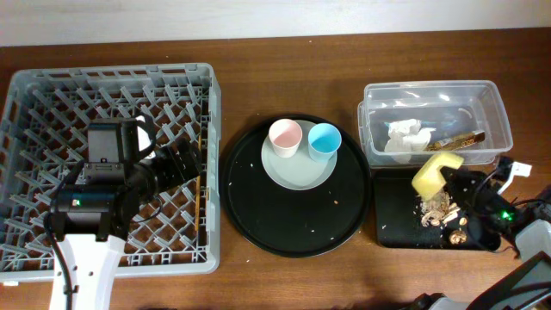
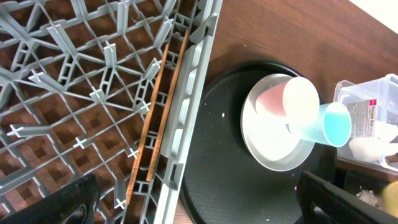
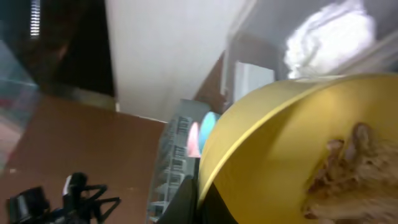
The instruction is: Sort waste into correct bins and load items into the dishwasher rack
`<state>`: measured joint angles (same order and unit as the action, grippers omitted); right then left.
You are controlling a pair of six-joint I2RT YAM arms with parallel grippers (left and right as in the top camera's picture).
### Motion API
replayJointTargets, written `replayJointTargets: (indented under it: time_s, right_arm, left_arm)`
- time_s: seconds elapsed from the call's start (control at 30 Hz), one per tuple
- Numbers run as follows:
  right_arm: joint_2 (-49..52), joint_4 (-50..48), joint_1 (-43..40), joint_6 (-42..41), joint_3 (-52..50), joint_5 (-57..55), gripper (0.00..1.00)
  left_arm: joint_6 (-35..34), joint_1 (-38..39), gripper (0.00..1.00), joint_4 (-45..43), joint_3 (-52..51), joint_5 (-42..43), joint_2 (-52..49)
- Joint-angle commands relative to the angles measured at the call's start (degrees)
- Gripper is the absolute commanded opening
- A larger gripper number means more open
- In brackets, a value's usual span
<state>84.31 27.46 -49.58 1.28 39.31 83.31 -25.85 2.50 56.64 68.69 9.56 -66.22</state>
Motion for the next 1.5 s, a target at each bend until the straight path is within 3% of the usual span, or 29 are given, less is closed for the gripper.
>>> replayJointTargets:
  time_s: [0.0,0.23,0.37,0.4,0.47,0.5,0.57,0.6,0.67,0.73,0.8,0.87,0.93,1.0,1.03,1.17,1.23,1.3,1.33,1.47]
  right_arm:
    - [-0.4,-0.6,-0.4,0.2,-0.1,5.0,0.04]
    - [-0.4,1.8,-0.3,-12.2,-0.1,5.6,0.04]
    - [-0.4,-2.4,-0.3,-17.2,-0.1,5.6,0.04]
    - [-0.4,1.1,-0.3,-21.1,-0.1,5.6,0.04]
    - [-0.4,-5.9,-0.4,-21.1,-0.1,4.7,0.04]
    - [-0.4,-2.5,-0.2,-26.1,-0.1,5.6,0.04]
    - [-0.4,-5.6,-0.3,-26.6,-0.1,5.7,0.04]
    - [-1.0,2.2,0.2,-28.8,-0.1,5.6,0.04]
    - [-1.6,-1.4,0.5,-27.9,0.3,5.6,0.04]
    - [-7.5,-1.3,3.7,-31.0,2.2,-1.2,0.04]
    - [-15.7,-1.3,12.9,-37.6,7.8,-11.0,0.04]
    - [-23.5,3.0,29.5,-38.6,13.9,-26.9,0.04]
    - [-27.1,7.6,51.9,-38.6,15.0,-50.8,0.04]
    - [-21.8,11.2,76.4,-38.6,15.0,-74.6,0.04]
    - [-17.6,11.3,84.4,-38.6,15.0,-79.6,0.04]
    - [0.0,6.5,100.0,-38.6,15.0,-84.2,0.06]
    - [4.4,3.7,101.7,-38.6,15.0,-84.0,0.16]
    - [3.3,4.0,101.6,-35.1,16.0,-83.8,0.55]
    - [1.5,7.0,101.6,-31.7,18.9,-83.4,0.63]
    - [-1.0,20.3,92.5,-20.6,34.0,-84.7,0.71]
  left_arm:
    - [-0.5,-0.1,0.99,0.1,0.7,-0.2,0.2]
    - [-0.5,-0.1,0.99,0.1,0.7,-0.2,0.2]
    - [-0.5,-0.1,0.99,0.1,0.7,-0.2,0.2]
    - [-0.5,-0.1,0.99,0.1,0.7,-0.2,0.2]
    - [-0.5,-0.1,0.99,0.1,0.7,-0.2,0.2]
    - [-0.5,-0.1,0.99,0.1,0.7,-0.2,0.2]
    - [-0.5,-0.1,0.99,0.1,0.7,-0.2,0.2]
    - [-0.5,-0.1,0.99,0.1,0.7,-0.2,0.2]
    - [-0.5,-0.1,0.99,0.1,0.7,-0.2,0.2]
    - [-0.5,-0.1,0.99,0.1,0.7,-0.2,0.2]
    - [-0.5,-0.1,0.99,0.1,0.7,-0.2,0.2]
    - [-0.5,-0.1,0.99,0.1,0.7,-0.2,0.2]
    - [-0.5,-0.1,0.99,0.1,0.7,-0.2,0.2]
    - [-0.5,-0.1,1.0,0.1,0.7,-0.2,0.2]
    - [-0.5,-0.1,0.99,0.1,0.7,-0.2,0.2]
    - [-0.5,-0.1,0.99,0.1,0.7,-0.2,0.2]
    - [-0.5,-0.1,1.0,0.1,0.7,-0.2,0.2]
    - [-0.5,-0.1,0.99,0.1,0.7,-0.2,0.2]
    - [-0.5,-0.1,0.99,0.1,0.7,-0.2,0.2]
    - [-0.5,-0.1,0.99,0.1,0.7,-0.2,0.2]
